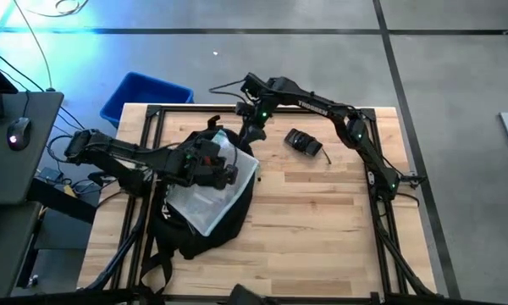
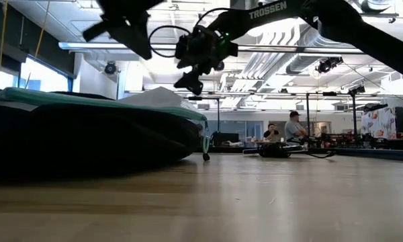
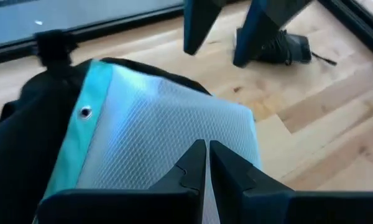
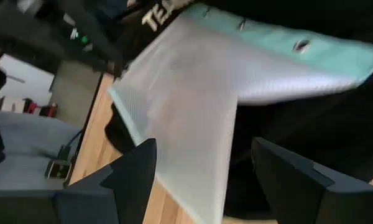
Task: Unpack backpack
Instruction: Put the zip bag into the backpack
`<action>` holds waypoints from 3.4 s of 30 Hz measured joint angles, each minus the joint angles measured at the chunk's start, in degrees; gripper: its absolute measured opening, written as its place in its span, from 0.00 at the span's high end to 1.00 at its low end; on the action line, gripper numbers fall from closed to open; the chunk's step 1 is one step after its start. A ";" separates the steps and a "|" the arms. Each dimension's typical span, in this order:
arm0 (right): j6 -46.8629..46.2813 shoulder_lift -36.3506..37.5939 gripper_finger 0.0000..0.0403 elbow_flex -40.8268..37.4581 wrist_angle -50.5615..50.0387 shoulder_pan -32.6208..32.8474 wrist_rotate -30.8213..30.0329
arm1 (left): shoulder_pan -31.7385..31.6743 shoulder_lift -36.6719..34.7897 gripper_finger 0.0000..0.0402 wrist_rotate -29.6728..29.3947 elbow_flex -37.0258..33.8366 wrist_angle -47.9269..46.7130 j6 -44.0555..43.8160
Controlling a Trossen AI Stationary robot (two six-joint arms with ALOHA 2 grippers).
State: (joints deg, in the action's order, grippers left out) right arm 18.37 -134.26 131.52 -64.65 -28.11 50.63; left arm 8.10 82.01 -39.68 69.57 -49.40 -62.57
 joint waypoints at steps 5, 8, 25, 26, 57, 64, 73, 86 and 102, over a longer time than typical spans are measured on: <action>1.71 4.19 0.39 -6.92 0.22 -5.15 0.01 | -9.13 -2.02 0.96 14.68 0.02 14.17 18.12; 2.74 7.28 0.39 -14.01 1.05 -8.06 0.03 | -16.14 -2.31 0.91 26.49 0.06 21.44 29.48; 0.88 17.79 0.39 -43.43 14.16 -2.64 -0.17 | -33.10 10.70 0.52 66.33 0.06 14.09 59.09; 0.22 17.79 0.39 -43.70 15.73 -1.95 -1.05 | -33.14 11.10 0.52 66.35 0.06 12.26 59.95; -7.15 23.52 0.39 -43.93 23.11 1.09 -7.08 | -36.16 15.39 0.56 60.35 9.02 1.18 71.64; -8.24 23.47 0.39 -44.32 23.97 2.64 -10.16 | -36.62 20.70 0.58 64.55 9.05 -6.20 77.58; -22.34 22.63 0.39 -44.31 40.00 4.92 -26.58 | -32.77 16.47 0.97 59.61 9.00 -13.61 78.15; -35.61 12.60 0.39 -44.27 55.01 5.69 -28.23 | -26.23 8.67 1.00 57.13 9.04 -24.14 75.18; -29.50 10.02 0.97 -44.27 47.42 8.17 -31.36 | -25.45 8.60 1.00 52.90 0.26 -25.97 67.63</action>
State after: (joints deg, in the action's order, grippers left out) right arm -11.14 -124.24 87.24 -17.23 -19.94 19.27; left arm -17.35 90.61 13.23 69.83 -75.37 5.05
